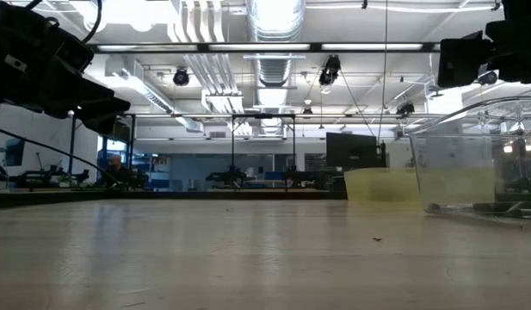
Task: Pick & Place Paint Supplies
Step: Return to Home Position
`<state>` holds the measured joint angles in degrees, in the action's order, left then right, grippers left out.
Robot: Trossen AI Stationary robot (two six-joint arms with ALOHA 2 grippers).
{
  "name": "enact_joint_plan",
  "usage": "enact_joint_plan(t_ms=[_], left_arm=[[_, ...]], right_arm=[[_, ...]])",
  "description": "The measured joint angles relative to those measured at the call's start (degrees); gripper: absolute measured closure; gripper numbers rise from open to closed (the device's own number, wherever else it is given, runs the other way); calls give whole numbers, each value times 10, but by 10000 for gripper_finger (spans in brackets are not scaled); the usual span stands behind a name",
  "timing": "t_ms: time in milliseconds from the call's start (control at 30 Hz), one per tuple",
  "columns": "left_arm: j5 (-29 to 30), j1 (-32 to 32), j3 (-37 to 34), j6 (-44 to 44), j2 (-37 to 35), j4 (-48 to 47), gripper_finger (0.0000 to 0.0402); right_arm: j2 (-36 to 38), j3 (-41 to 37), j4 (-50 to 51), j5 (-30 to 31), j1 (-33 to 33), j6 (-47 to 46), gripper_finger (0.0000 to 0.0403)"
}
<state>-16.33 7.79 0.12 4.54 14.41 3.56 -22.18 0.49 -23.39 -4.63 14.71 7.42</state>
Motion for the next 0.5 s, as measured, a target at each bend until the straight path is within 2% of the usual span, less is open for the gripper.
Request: enact_joint_plan(t_ms=[333, 500], left_arm=[[0, 0, 0, 0, 0, 0, 237], [0, 0, 0, 0, 0, 0, 237]], right_arm=[[74, 0, 146, -14, 0, -13, 169], [114, 0, 195, 6, 0, -9, 169]])
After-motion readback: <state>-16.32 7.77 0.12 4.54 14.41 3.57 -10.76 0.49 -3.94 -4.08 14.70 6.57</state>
